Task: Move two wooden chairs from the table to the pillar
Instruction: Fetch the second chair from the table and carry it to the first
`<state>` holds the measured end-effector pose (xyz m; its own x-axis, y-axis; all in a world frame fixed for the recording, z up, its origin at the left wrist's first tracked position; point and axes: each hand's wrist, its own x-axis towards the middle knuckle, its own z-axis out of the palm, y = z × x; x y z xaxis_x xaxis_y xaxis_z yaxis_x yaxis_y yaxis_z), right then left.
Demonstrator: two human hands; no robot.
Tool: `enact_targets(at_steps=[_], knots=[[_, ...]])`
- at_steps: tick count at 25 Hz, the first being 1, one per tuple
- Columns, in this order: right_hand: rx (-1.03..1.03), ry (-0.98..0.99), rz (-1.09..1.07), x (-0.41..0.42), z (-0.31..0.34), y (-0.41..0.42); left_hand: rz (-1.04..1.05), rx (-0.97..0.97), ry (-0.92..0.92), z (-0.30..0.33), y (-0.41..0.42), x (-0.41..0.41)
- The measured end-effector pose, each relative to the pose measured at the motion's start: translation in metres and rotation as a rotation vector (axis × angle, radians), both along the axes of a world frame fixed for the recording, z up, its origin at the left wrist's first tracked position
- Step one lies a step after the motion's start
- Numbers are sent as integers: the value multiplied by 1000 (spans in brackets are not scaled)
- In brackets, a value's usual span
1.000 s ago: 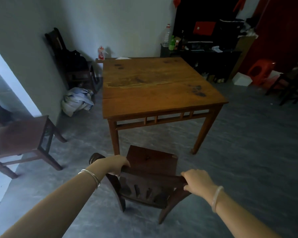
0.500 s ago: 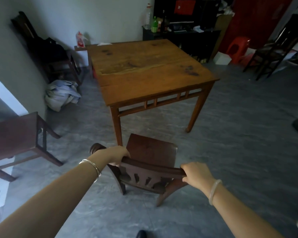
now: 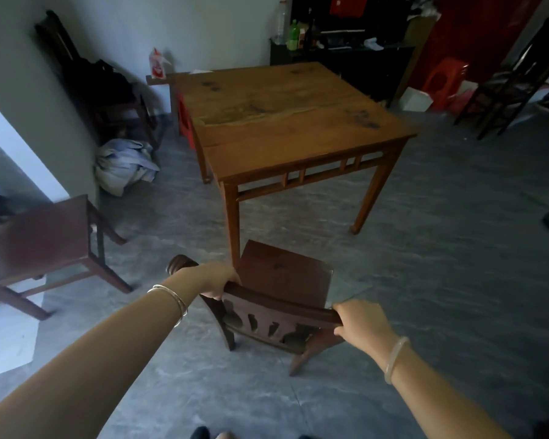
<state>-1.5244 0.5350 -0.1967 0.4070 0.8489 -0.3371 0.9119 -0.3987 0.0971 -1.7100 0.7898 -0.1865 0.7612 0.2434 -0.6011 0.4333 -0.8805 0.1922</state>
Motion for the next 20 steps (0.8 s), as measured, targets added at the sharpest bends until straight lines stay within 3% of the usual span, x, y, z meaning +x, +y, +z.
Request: enact_targets(at_steps=[11,20], knots=[[20,-20,-247,-153,-4,44,-224,29,-23,1,74,-103],[16,-11,-233,-256,-1,77,-224,16,-31,6,113,-202]])
